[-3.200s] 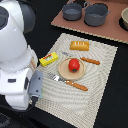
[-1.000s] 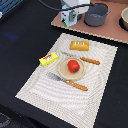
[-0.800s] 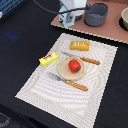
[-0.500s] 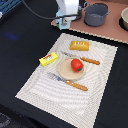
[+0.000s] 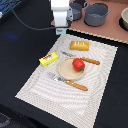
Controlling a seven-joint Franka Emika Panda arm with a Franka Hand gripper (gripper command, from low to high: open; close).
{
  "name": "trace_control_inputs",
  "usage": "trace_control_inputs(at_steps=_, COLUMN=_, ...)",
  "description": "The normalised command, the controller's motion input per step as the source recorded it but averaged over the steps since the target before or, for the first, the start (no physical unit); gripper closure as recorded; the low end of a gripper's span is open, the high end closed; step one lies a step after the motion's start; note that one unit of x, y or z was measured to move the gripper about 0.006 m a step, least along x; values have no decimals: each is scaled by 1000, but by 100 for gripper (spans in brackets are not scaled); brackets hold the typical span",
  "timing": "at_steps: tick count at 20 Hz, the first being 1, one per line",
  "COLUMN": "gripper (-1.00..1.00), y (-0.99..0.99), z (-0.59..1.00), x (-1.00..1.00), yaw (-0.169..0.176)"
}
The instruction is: Interact with the objects in diverse but meaningful ways.
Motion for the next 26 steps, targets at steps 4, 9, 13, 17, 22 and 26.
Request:
trace_control_inputs(at_steps=4, gripper=100, y=85, z=-321, x=64, yaw=-60)
trace_control_inputs(at_steps=9, gripper=-100, y=119, z=-111, x=77, yaw=-46)
trace_control_inputs(at_steps=13, gripper=-100, y=189, z=60, x=0, yaw=-21)
trace_control_inputs(at_steps=17, gripper=-100, y=177, z=249, x=-16, yaw=-12)
trace_control_inputs(at_steps=22, gripper=-100, y=170, z=960, x=-75, yaw=-45)
trace_control_inputs(at_steps=26, gripper=-100, y=247, z=1000, x=151, yaw=-36)
